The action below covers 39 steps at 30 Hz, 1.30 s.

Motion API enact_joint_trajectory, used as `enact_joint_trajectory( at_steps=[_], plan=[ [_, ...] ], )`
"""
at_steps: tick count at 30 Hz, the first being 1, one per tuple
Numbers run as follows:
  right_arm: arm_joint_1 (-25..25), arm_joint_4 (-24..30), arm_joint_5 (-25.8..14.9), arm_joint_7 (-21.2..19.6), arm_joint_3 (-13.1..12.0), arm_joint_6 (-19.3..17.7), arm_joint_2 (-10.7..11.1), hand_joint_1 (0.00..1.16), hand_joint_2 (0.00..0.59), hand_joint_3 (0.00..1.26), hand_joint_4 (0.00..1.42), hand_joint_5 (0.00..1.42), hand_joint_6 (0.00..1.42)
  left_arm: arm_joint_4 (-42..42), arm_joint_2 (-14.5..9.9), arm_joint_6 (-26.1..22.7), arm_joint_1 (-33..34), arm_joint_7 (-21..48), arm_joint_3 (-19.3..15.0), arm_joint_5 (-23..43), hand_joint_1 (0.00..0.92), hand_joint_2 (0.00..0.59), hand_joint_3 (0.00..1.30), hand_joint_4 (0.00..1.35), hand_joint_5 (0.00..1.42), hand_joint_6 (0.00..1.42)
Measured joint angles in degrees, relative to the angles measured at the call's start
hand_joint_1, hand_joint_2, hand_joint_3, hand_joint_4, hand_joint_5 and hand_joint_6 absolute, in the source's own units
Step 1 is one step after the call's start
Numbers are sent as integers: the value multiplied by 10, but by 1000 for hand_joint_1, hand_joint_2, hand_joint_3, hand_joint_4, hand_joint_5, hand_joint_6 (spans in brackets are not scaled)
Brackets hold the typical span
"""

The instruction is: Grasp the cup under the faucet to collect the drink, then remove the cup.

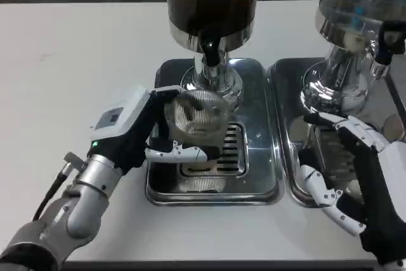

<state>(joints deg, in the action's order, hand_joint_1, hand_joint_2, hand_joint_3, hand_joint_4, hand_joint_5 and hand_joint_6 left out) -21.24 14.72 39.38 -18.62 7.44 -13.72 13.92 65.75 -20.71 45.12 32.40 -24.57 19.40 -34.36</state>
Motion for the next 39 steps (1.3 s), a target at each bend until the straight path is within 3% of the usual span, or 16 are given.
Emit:
enact_joint_trajectory(
  at_steps=[3, 6, 8, 10, 11, 13, 23, 30, 33, 35, 38, 39],
  plan=[
    [0, 0, 2, -1, 0, 0, -1, 341, 429, 347, 272, 206, 210, 0, 0, 0, 4, 2, 8, -1, 583, 8, 583, 590, 853, 1133],
    [0, 0, 6, -1, 1, -1, -3, 341, 429, 352, 271, 209, 221, -1, -1, -1, 11, 3, 20, -4, 402, 42, 533, 493, 750, 1008],
    [0, 0, 6, -1, 1, -1, -5, 341, 429, 353, 273, 209, 223, -1, -1, -1, 11, 3, 21, -5, 316, 26, 462, 394, 595, 780],
    [0, 0, 7, -1, 1, -1, -6, 341, 429, 361, 284, 217, 243, -2, -6, -3, 11, 2, 23, -15, 209, 7, 325, 161, 296, 345],
    [0, 0, 7, -1, 1, -1, -6, 341, 429, 361, 285, 219, 246, -2, -8, -3, 11, 2, 23, -17, 185, 2, 277, 81, 218, 236],
    [1, 0, 7, -1, 1, -1, -7, 341, 429, 361, 285, 219, 251, -7, -11, -5, 10, 1, 23, -22, 163, 0, 228, 5, 124, 162],
    [5, 0, 7, -1, 1, -1, -7, 341, 429, 361, 285, 223, 260, -53, -39, -23, -9, -17, 23, -25, 115, 0, 140, 0, 17, 24],
    [8, 0, 7, -1, 0, -1, -7, 341, 429, 361, 291, 225, 250, -105, -64, -18, -38, -17, 11, -19, 90, 5, 72, 0, 0, 14],
    [9, 0, 7, -1, 0, -1, -6, 341, 429, 361, 285, 225, 234, -152, -88, -6, -73, 9, -15, 10, 96, 37, 54, 0, 20, 52],
    [7, 0, 6, -1, 0, -1, -7, 341, 429, 360, 285, 225, 233, -197, -108, -3, -107, 28, -40, 36, 116, 81, 127, 22, 97, 104],
    [9, -10, 4, -4, 0, -4, -8, 341, 429, 345, 285, 222, 231, -254, -127, 21, -155, 45, -88, 92, 121, 109, 245, 187, 263, 212],
    [11, -13, 4, -5, 1, -7, -10, 341, 429, 342, 285, 221, 231, -275, -129, 51, -175, 51, -121, 137, 112, 121, 298, 252, 334, 267]
  ],
)
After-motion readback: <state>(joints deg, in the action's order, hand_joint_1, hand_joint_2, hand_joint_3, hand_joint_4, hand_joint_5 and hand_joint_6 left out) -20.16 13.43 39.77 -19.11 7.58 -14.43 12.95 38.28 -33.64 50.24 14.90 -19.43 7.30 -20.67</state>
